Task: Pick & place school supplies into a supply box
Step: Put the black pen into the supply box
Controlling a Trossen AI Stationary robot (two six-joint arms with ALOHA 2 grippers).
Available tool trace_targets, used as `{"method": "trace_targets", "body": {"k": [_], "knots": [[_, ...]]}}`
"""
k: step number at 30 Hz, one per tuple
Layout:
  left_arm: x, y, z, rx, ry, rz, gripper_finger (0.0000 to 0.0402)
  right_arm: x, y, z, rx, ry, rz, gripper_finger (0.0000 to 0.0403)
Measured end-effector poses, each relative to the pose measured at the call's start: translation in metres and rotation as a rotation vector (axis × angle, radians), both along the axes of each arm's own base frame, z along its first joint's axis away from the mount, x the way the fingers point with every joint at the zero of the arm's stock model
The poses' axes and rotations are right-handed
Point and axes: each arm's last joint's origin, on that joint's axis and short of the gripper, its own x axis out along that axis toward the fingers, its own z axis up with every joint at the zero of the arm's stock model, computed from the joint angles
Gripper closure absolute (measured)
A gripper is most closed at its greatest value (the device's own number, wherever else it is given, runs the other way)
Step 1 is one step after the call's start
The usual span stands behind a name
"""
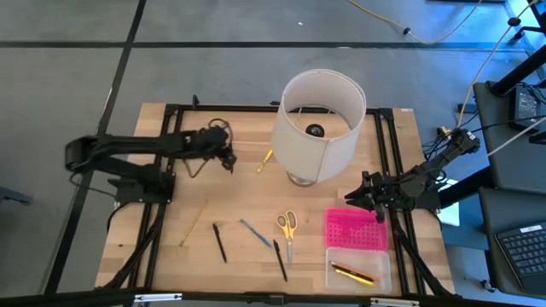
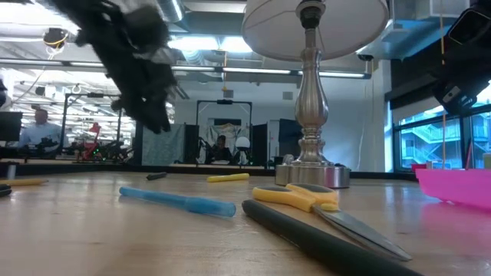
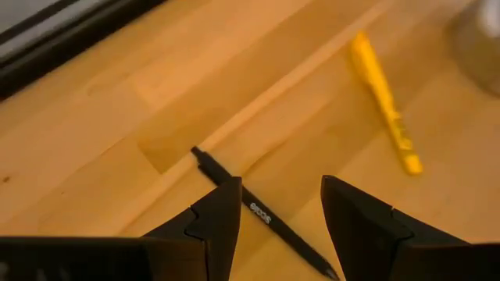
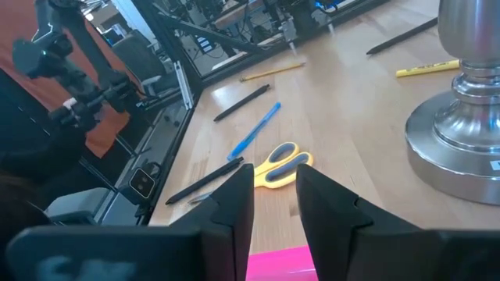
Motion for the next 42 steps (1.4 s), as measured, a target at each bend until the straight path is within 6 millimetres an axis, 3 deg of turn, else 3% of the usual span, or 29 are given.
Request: {"method": "trace_targets", "body": {"k": [6, 12, 17, 35, 42], "knots": [[0.024, 0.017, -0.021, -0.094, 0.099, 0.123, 0.0231, 0.0, 0.0, 0.0, 0.0, 0.0, 0.0, 0.03], [0.022, 0.038, -0.042, -0.137, 0.191, 0.293, 0.0231, 0.0, 0.0, 0.0, 0.0, 0.0, 0.0, 0.03], [0.022, 0.05, -0.052, -0.197, 0.183, 0.317, 0.0231, 0.0, 0.0, 0.0, -0.001, 0.002, 0.001, 0.03], [0.026, 0.053, -0.053, -0.219, 0.132, 0.3, 0.0231, -0.001, 0.0, -0.003, -0.016, 0.024, 0.002, 0.03], [0.031, 0.055, -0.069, -0.232, 0.179, 0.296, 0.0231, -0.001, 0.0, -0.003, -0.014, 0.025, 0.001, 0.03]]}}
